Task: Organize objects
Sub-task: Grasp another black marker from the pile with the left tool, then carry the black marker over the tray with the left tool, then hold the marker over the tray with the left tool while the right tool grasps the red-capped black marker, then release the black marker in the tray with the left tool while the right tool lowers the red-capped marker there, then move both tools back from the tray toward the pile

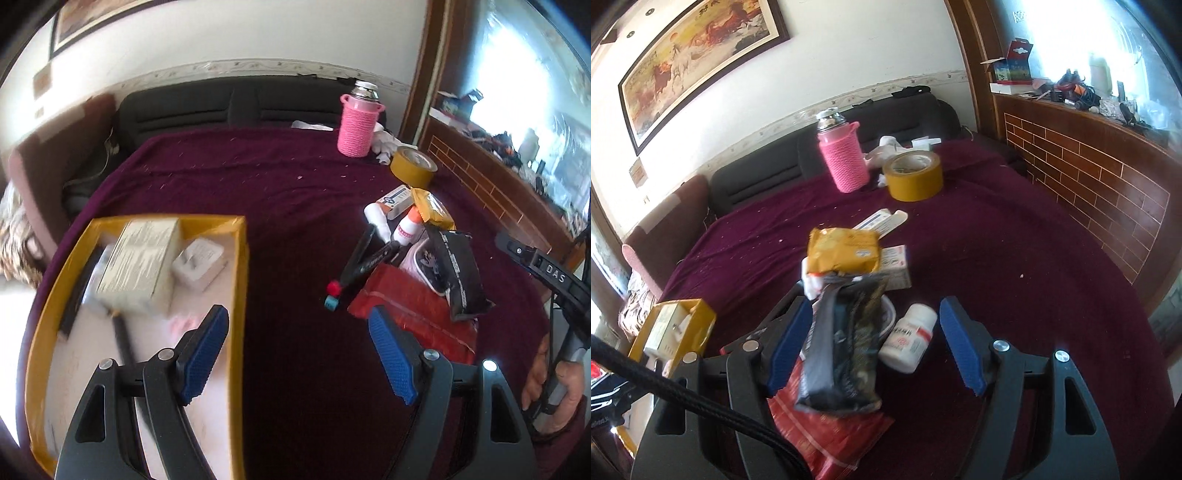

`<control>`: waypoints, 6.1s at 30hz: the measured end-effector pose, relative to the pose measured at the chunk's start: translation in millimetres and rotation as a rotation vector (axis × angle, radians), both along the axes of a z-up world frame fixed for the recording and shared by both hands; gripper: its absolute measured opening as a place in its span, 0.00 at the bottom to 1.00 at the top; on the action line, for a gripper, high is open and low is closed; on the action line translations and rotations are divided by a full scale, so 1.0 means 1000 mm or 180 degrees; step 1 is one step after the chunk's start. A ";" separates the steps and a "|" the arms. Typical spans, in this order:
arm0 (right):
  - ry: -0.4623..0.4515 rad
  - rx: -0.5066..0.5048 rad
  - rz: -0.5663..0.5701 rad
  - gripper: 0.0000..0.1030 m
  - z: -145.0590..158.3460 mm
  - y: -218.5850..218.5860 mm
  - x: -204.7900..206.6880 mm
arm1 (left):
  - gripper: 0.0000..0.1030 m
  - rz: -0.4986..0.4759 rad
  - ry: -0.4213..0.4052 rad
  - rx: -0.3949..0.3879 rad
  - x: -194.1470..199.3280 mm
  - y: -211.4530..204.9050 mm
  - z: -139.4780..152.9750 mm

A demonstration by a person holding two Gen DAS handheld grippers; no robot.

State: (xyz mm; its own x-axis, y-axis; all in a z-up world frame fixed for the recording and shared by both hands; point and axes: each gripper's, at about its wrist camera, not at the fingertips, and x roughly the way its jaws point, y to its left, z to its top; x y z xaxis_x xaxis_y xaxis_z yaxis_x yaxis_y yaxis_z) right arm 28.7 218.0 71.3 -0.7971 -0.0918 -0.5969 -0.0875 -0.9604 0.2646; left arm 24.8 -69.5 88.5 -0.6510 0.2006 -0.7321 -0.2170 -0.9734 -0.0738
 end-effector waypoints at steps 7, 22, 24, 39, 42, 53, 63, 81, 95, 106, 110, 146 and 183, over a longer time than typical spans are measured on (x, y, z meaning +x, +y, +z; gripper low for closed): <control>-0.0312 -0.0153 -0.0118 0.69 -0.032 0.027 -0.008 | 0.71 -0.0089 -0.0137 -0.0280 -0.081 0.047 -0.025; -0.0615 -0.0581 -0.0078 0.69 -0.045 0.042 -0.012 | 0.63 -0.0324 -0.0324 -0.0768 -0.088 0.079 -0.058; -0.0616 -0.0533 -0.0070 0.69 -0.045 0.040 -0.012 | 0.63 -0.0318 -0.0244 -0.0803 -0.092 0.084 -0.059; -0.0719 -0.0544 -0.0054 0.69 -0.051 0.038 -0.017 | 0.53 -0.0388 -0.0315 -0.0169 -0.099 0.075 -0.051; -0.0711 -0.0517 -0.0055 0.69 -0.051 0.037 -0.016 | 0.53 -0.0454 -0.0353 -0.0427 -0.102 0.085 -0.057; -0.0746 -0.0498 -0.0057 0.69 -0.053 0.036 -0.017 | 0.54 -0.0608 -0.0193 -0.0915 -0.099 0.115 -0.064; -0.0669 -0.0259 -0.0178 0.69 -0.050 0.033 -0.017 | 0.13 -0.0514 -0.0309 -0.0777 -0.078 0.098 -0.062; -0.0311 -0.0030 0.0767 0.70 0.021 -0.069 -0.012 | 0.13 0.0386 0.0519 0.0999 0.089 -0.127 0.033; -0.1751 0.0267 0.0646 0.61 -0.056 -0.149 -0.119 | 0.13 0.0901 0.0452 0.1175 0.099 -0.230 -0.023; -0.1261 0.0536 0.0475 0.13 -0.054 -0.156 -0.097 | 0.13 0.0897 0.0350 0.1244 0.104 -0.238 -0.032; -0.1149 0.0149 0.0618 0.12 -0.045 -0.144 -0.079 | 0.13 0.0887 0.0363 0.1144 0.108 -0.229 -0.025; -0.1689 0.0300 0.2441 0.13 -0.055 -0.370 -0.062 | 0.45 0.1084 -0.0535 0.1089 0.041 -0.221 -0.082; -0.0234 0.0327 0.0517 0.86 0.045 -0.055 0.017 | 0.55 0.0983 -0.0315 0.0538 0.030 -0.144 -0.014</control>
State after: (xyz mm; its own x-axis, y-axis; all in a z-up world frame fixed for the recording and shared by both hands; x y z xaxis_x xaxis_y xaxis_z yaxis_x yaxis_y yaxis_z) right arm 45.4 163.5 116.3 -0.7307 -0.1512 -0.6657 0.0554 -0.9851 0.1630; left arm 55.1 -213.2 74.2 -0.6274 0.1291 -0.7679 0.1016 -0.9641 -0.2452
